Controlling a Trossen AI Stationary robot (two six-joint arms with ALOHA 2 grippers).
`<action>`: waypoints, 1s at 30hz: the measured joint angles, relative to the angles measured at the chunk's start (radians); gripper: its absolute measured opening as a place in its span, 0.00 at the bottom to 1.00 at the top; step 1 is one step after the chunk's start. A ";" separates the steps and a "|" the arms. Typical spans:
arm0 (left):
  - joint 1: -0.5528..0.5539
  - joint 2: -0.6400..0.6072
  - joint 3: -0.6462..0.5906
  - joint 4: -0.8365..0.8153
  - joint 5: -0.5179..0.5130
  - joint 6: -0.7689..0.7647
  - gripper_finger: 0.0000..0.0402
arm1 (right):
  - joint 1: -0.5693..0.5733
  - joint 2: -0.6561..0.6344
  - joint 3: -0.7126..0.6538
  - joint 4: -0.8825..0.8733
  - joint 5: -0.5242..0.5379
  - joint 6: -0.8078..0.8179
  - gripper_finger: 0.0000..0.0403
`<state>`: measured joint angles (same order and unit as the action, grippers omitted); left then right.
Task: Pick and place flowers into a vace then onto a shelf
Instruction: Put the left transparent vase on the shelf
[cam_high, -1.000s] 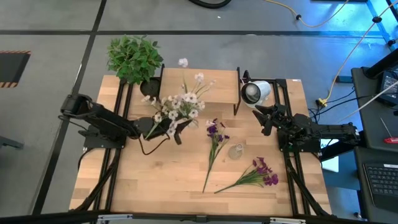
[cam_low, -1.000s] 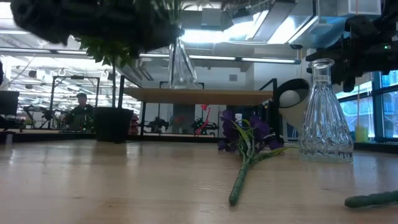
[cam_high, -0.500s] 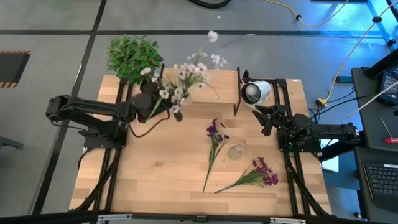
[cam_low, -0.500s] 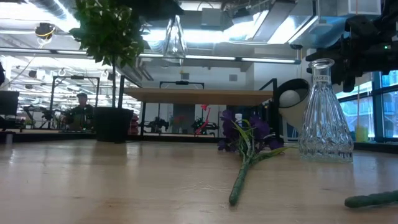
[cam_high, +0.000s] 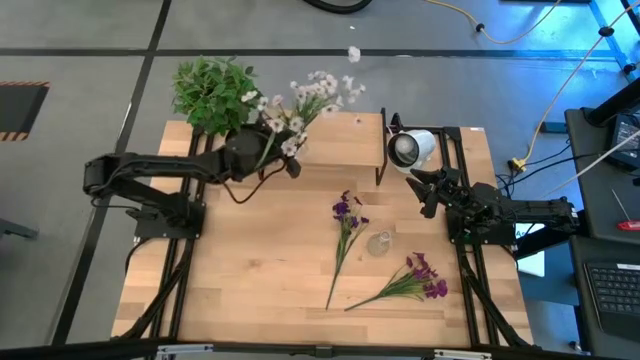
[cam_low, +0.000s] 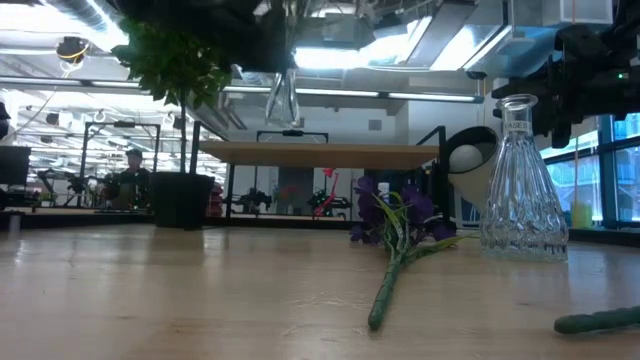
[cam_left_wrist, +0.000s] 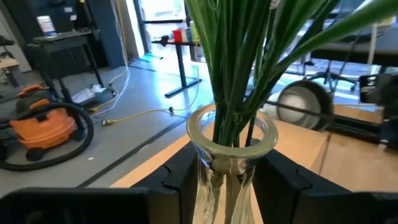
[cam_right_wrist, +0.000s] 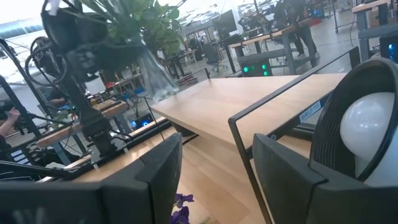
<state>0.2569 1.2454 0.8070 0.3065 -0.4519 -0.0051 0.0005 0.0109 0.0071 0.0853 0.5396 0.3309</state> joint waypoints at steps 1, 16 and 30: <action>0.005 0.012 0.000 0.013 0.003 0.000 0.29 | 0.000 0.000 0.000 0.000 0.000 0.000 0.49; 0.067 0.130 -0.002 0.116 0.001 -0.044 0.31 | 0.000 0.000 0.000 0.000 0.000 0.000 0.49; 0.084 0.130 -0.002 0.071 -0.007 -0.072 0.35 | 0.000 0.000 0.000 0.000 0.000 -0.052 0.49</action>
<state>0.3412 1.3750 0.8055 0.3775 -0.4587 -0.0771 0.0002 0.0109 0.0071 0.0853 0.5396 0.2787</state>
